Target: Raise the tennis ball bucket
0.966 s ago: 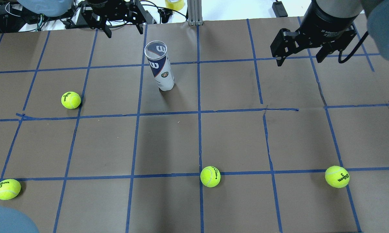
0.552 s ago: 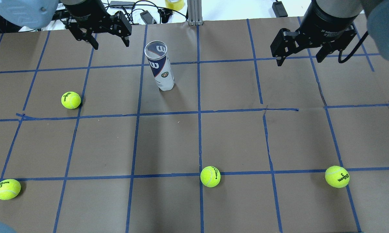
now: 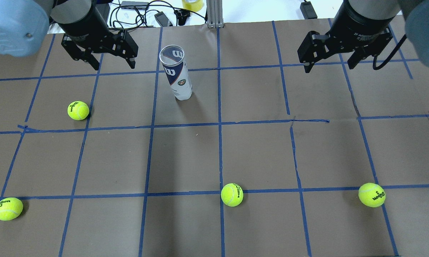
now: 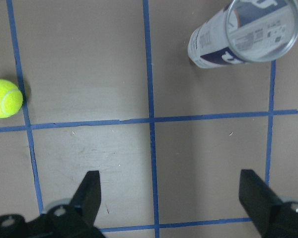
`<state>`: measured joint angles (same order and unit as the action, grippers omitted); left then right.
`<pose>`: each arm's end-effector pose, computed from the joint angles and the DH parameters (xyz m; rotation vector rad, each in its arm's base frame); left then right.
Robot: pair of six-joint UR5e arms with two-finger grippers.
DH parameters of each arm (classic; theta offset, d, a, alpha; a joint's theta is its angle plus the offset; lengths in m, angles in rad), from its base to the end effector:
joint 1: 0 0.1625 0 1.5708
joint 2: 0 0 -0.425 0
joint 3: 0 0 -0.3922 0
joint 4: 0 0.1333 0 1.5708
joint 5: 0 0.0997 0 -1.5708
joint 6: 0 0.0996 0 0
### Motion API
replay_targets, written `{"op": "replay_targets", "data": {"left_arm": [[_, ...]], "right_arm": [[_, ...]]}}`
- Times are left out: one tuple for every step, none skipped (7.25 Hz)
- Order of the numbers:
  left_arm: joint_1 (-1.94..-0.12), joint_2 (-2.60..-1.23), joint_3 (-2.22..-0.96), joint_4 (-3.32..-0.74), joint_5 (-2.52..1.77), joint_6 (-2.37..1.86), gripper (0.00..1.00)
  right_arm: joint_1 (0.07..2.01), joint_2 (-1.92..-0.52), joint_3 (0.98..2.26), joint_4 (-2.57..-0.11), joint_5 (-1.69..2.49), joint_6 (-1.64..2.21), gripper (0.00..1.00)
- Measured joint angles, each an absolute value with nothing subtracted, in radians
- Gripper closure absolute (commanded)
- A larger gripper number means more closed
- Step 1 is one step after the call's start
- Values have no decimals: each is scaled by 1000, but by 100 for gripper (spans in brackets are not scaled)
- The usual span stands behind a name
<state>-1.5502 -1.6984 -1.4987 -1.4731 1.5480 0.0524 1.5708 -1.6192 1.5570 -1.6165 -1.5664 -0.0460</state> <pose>-0.1242 -0.5522 0.4670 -0.0504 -3.1192 0.0671 0.1337 -0.4807 0.5231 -0.0725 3.1343 -0.1694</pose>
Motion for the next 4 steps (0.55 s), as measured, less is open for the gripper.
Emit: {"op": "replay_targets", "data": {"left_arm": [[-1551, -1683, -1525, -1465, 1568, 55, 0], [-1552, -1673, -1537, -1461, 1578, 55, 0], [-1552, -1665, -1543, -1461, 1582, 55, 0], [-1552, -1658, -1547, -1462, 1583, 56, 0]], "right_arm": [[1571, -1619, 1557, -1616, -1566, -46, 0], [1571, -1619, 1557, -1615, -1565, -46, 0], [1571, -1619, 1557, -1615, -1565, -46, 0], [1571, -1619, 1557, -1614, -1565, -46, 0]]}}
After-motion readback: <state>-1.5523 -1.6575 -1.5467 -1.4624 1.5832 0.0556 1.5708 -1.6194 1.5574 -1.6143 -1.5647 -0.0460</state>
